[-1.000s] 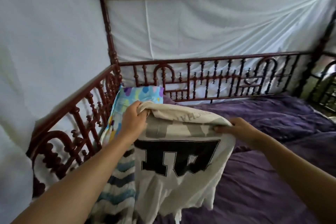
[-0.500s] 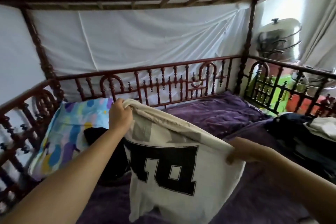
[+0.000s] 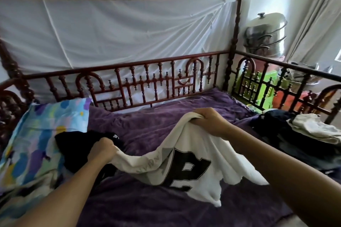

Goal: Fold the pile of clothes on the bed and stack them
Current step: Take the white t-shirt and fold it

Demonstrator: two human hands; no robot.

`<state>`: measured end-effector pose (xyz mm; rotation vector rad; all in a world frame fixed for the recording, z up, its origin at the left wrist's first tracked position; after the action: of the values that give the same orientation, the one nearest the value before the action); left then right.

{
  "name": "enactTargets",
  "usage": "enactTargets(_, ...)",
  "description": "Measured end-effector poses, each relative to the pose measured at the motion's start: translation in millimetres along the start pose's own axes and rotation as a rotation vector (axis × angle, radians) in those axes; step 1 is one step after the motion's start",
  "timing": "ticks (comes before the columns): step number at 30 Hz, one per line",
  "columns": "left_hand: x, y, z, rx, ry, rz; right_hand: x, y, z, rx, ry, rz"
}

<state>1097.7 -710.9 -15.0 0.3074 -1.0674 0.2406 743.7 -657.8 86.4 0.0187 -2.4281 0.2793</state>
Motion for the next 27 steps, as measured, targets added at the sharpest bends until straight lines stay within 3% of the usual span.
enactTargets(3, 4, -26, 11, 0.063, 0.363, 0.05, 29, -14, 25, -0.095, 0.094, 0.013)
enactTargets(5, 11, -41, 20, 0.117, 0.68, 0.116, 49, -23, 51, -0.184, 0.238, -0.089)
enactTargets(7, 16, -57, 36, 0.17, 1.022, 0.099, 67, -25, 82, -0.299, 0.383, -0.182)
enactTargets(9, 19, -71, 57, 0.194, 1.182, 0.055, 85, -26, 110, -0.393, 0.444, -0.13)
enactTargets(11, 16, -80, 85, 0.127, 1.173, -0.048, 99, -26, 133, -0.414, 0.468, -0.009)
enactTargets(14, -2, -85, 135, -0.028, 1.056, -0.247, 93, -22, 165, -0.434, 0.441, -0.014)
enactTargets(18, -39, -88, 188, -0.147, 0.95, -0.226, 84, -14, 222, -0.557, 0.325, 0.104)
enactTargets(22, -105, -76, 233, -0.233, 0.815, -0.301, 82, 0, 302, -0.747, 0.238, 0.116)
enactTargets(27, -205, -68, 287, -0.178, 0.813, -0.472, 92, 15, 424, -0.983, 0.131, 0.172)
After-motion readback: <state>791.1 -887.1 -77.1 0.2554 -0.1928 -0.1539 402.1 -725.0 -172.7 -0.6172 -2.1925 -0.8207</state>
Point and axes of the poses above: each hand's wrist, its own y-axis away from the middle knuckle, its own x-axis out of the back of the hand, z = x × y, the point moved 5 cm from there along -y, towards the middle knuckle, and after that the axes turned 1 degree about -x, right-handed, at the moved point
